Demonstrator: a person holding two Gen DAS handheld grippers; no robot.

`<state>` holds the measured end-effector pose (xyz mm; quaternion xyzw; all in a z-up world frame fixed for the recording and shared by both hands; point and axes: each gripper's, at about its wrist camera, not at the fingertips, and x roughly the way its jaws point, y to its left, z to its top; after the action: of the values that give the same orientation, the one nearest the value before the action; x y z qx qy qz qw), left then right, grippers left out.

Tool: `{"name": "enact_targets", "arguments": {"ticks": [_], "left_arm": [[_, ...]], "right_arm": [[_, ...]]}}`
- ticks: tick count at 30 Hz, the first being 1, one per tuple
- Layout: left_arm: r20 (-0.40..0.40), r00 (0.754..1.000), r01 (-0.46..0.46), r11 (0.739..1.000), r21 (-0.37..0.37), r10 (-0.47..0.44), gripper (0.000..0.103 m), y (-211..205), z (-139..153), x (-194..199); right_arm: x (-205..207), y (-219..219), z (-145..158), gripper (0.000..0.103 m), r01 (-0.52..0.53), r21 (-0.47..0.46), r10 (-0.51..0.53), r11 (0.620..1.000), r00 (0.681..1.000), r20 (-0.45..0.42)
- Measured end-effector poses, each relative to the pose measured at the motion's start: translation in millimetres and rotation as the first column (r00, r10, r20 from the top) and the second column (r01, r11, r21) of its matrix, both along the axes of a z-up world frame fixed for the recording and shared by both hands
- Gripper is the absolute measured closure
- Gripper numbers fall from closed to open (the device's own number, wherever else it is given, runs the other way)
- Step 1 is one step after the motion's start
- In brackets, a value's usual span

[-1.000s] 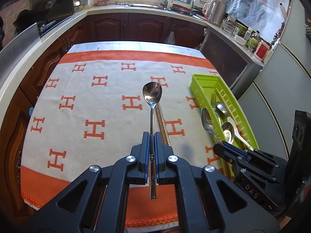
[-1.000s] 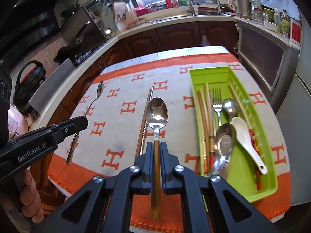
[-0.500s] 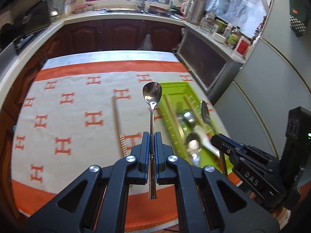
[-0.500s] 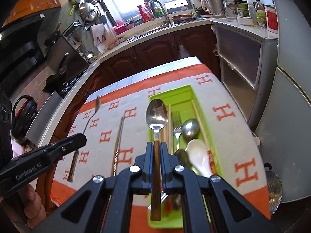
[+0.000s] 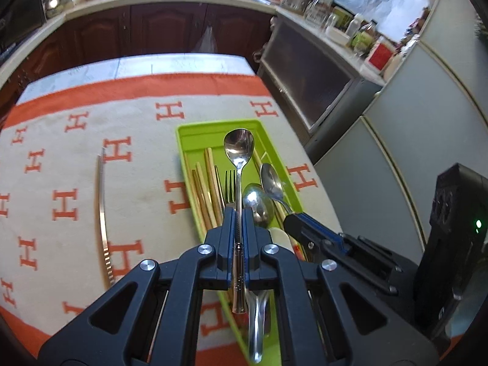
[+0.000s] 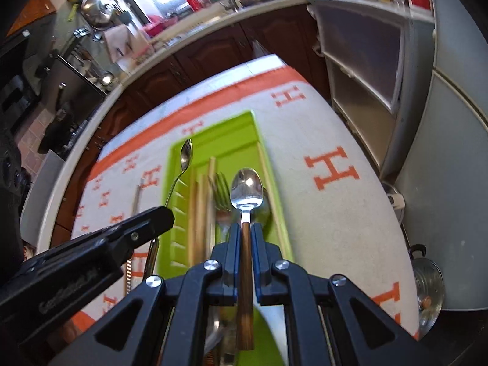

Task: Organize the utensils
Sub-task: 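Carry both steel spoons into the green tray and open both tools, then move both tools back over the steel and wooden chopsticks on the cloth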

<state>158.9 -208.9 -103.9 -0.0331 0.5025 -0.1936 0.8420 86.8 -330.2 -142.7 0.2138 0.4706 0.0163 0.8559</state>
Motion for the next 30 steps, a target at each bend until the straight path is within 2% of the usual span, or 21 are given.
{"name": "enact_targets", "arguments": {"ticks": [5,9,12,16,18,23,30], "left_arm": [[-0.073,0.997,-0.022,0.999,0.029,0.024,0.101,-8,-37,19],[-0.087,0.996,-0.001,0.999,0.054,0.006,0.100,-8,-46,17],[-0.065,0.998,0.032,0.996,0.078,-0.027,0.094,-8,-42,5],[-0.017,0.999,0.043,0.995,0.094,-0.042,0.065,1,-29,-11],[0.012,0.999,0.045,0.995,0.089,-0.046,0.057,7,-18,-22],[0.058,0.997,0.042,0.994,0.101,-0.048,0.054,23,-3,-40],[0.058,0.997,0.047,0.991,0.122,-0.055,0.054,54,2,-73]], "right_arm": [[-6,-2,-4,0.092,-0.002,0.011,0.002,1.000,1.000,-0.004],[-14,-1,2,0.087,0.011,0.004,-0.011,1.000,1.000,0.013],[-20,0,6,0.085,0.017,-0.002,-0.017,1.000,1.000,0.024],[-30,1,9,0.085,0.035,-0.007,-0.035,0.999,0.999,0.030],[-37,2,13,0.085,0.045,-0.008,-0.045,0.999,0.998,0.038],[-52,2,19,0.085,0.067,-0.016,-0.066,0.998,0.997,0.047],[-71,13,24,0.085,0.072,-0.026,-0.071,0.997,0.996,0.046]]}}
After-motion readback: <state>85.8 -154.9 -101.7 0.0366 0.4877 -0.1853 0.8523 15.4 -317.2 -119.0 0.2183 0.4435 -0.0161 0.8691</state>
